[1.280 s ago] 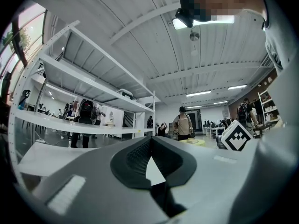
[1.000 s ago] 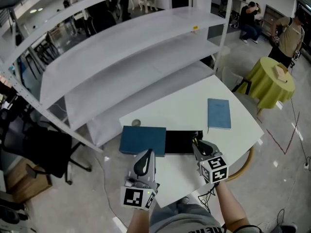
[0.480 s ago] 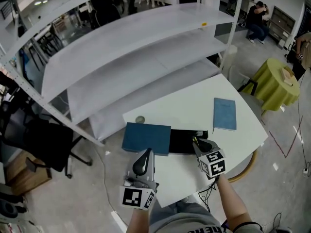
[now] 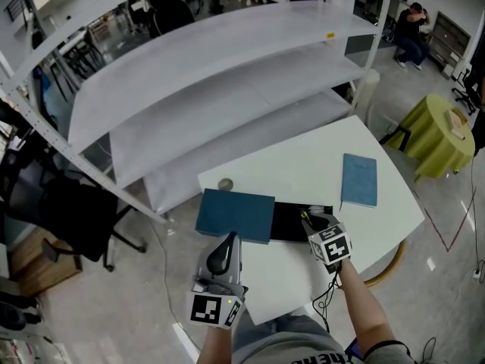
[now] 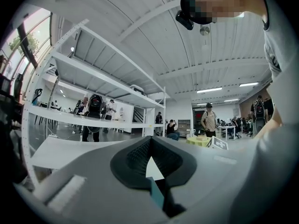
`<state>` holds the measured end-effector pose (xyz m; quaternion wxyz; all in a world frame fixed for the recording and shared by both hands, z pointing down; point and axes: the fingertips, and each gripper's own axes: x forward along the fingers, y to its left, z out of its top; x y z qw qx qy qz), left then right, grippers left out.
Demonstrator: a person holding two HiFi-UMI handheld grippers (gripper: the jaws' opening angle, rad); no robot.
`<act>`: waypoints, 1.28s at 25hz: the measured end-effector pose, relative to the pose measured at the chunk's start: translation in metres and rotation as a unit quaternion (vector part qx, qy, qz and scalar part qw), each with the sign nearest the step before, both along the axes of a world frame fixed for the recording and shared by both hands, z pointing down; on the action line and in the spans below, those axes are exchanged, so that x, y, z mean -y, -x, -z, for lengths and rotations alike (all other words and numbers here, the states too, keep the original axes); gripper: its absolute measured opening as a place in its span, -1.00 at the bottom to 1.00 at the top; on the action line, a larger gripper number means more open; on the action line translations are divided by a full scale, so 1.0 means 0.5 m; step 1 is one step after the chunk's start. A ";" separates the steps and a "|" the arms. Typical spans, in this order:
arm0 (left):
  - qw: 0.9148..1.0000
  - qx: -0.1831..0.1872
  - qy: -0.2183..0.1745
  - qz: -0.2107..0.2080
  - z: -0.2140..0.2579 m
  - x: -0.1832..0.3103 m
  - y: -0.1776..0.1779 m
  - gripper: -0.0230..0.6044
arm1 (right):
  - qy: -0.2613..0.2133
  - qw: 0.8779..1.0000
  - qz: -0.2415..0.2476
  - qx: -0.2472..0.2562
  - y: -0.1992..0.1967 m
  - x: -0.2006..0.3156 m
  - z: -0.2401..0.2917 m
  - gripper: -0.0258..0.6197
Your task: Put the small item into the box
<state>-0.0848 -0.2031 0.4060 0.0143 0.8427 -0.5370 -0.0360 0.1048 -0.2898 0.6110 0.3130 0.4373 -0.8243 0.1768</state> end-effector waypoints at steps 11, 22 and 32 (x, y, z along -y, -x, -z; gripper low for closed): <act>1.000 0.003 0.010 0.019 -0.011 0.005 0.036 -0.89 | 0.054 0.997 0.027 -0.050 0.015 0.025 -0.079 -0.71; 0.999 0.007 0.023 0.035 -0.024 0.010 0.064 -0.89 | 0.095 0.992 0.035 -0.078 0.018 0.033 -0.130 -0.71; 0.999 0.014 0.030 0.037 -0.034 0.013 0.075 -0.89 | 0.112 0.988 0.043 -0.093 0.024 0.032 -0.154 -0.71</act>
